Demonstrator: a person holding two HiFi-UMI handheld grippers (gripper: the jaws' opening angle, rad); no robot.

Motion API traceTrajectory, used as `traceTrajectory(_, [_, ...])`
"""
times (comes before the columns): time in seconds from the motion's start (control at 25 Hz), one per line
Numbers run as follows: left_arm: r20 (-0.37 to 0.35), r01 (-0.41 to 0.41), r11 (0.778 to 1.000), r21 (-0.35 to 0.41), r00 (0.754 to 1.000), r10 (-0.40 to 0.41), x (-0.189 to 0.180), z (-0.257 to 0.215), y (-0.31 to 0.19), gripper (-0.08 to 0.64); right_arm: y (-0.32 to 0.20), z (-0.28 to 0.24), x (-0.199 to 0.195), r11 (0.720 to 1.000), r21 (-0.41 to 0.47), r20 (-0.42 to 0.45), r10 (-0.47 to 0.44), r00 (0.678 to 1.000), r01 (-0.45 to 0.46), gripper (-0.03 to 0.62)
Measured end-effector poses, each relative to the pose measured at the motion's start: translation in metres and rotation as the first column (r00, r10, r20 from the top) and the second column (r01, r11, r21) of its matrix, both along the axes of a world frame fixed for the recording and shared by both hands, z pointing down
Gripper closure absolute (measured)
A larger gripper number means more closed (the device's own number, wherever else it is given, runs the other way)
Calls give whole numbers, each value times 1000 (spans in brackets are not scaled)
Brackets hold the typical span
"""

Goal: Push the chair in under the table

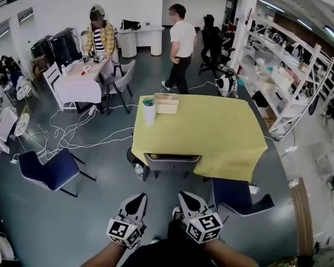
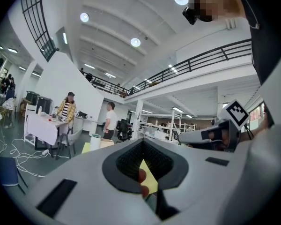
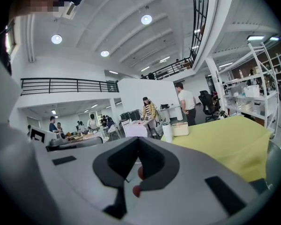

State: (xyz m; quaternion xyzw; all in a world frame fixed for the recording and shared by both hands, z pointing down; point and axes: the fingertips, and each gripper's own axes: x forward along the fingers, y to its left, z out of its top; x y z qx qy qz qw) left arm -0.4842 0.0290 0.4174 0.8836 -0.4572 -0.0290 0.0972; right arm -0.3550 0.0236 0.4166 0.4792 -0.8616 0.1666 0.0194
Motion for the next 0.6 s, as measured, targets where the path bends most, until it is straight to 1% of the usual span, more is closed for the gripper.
traceTrajectory(0.16, [-13,-24,1000,15,1000,24,-4,2,29,552,31,0,-4,1000,3,-14,19,1000,-19,580])
traceTrajectory(0.32, [-28,-37,999,7,999,37,0,4,57,552,60,1,-1,1000,2,-30,31,999,-31,580])
traceTrajectory(0.48, [-32,-60,998,2,998,60,-1,7,73,552,79,1,-2,999,-10,-42,46,998,-46,580])
traceTrajectory(0.6, [-35,-56,998,-7,998,55,-4,10,81,552,91,8,-1,998,-25,-47,51,998,-52,580])
